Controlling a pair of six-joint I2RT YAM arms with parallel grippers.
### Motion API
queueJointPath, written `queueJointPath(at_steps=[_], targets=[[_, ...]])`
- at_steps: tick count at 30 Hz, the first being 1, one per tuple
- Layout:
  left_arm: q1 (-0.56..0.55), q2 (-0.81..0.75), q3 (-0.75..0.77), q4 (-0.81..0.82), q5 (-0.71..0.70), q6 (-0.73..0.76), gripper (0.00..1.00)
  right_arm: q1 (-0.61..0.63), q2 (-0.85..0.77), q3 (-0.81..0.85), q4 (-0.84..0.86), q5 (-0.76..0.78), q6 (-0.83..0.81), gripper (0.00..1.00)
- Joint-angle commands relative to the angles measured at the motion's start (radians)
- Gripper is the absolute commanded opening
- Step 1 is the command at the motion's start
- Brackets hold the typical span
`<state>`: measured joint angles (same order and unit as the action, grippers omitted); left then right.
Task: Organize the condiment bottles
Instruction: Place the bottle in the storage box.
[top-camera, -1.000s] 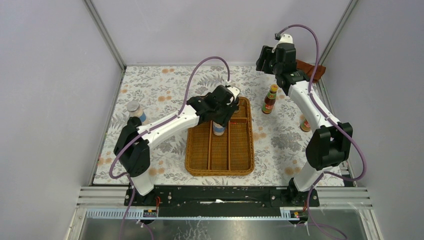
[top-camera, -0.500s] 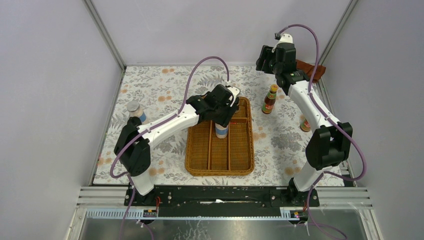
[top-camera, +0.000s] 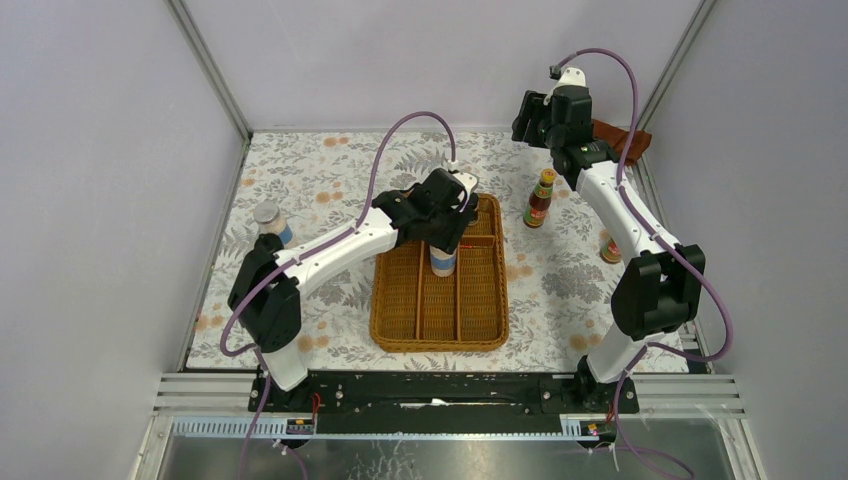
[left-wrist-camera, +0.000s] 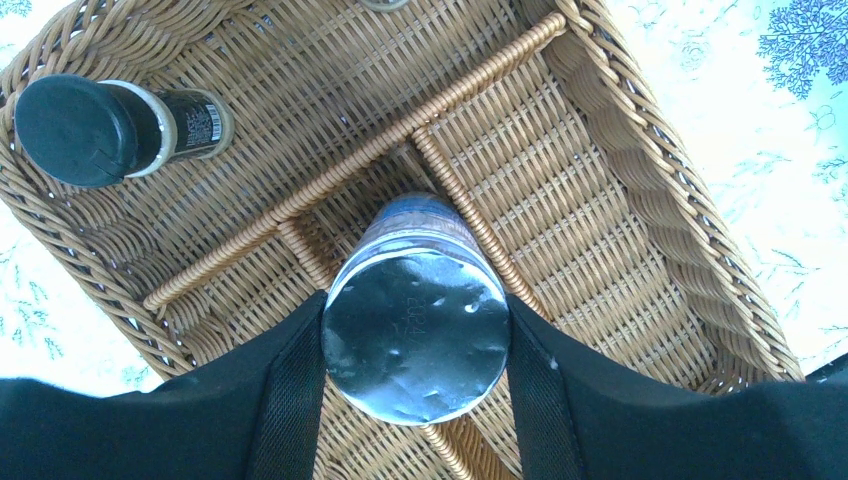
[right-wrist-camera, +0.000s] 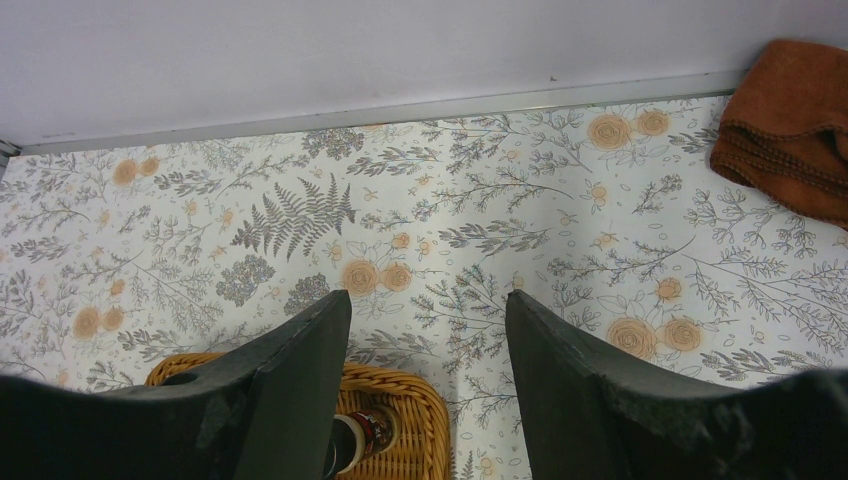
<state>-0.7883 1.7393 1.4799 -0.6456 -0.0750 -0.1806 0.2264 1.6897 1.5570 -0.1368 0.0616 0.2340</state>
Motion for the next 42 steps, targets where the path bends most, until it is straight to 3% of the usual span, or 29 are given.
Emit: queueJointPath(at_steps=[1, 4, 10, 12, 18, 26, 42], targets=[[0.003, 0.005, 0.01, 0.014, -0.046, -0.016, 0.17, -0.006, -0.029, 0.015, 0.036, -0.005, -0.001, 0.66], [0.003, 0.002, 0.008, 0.006, -0.064, -0.01, 0.02, -0.006, -0.032, 0.009, 0.038, -0.006, 0.001, 0.66], [0.004, -0.004, 0.018, -0.002, -0.084, 0.0, 0.0, -0.006, -0.036, 0.003, 0.042, -0.011, 0.007, 0.66], [0.003, -0.001, 0.018, -0.003, -0.08, -0.001, 0.11, -0.006, -0.039, 0.001, 0.042, -0.011, 0.008, 0.66], [0.002, 0.003, 0.009, -0.002, -0.057, -0.011, 0.16, -0.006, -0.052, -0.016, 0.043, -0.004, 0.007, 0.66], [-0.003, -0.001, 0.008, -0.006, -0.042, -0.019, 0.29, -0.005, -0.064, -0.03, 0.045, -0.003, 0.01, 0.66], [-0.014, -0.011, -0.001, -0.012, -0.032, -0.033, 0.66, -0.006, -0.084, -0.046, 0.045, -0.005, 0.008, 0.66]])
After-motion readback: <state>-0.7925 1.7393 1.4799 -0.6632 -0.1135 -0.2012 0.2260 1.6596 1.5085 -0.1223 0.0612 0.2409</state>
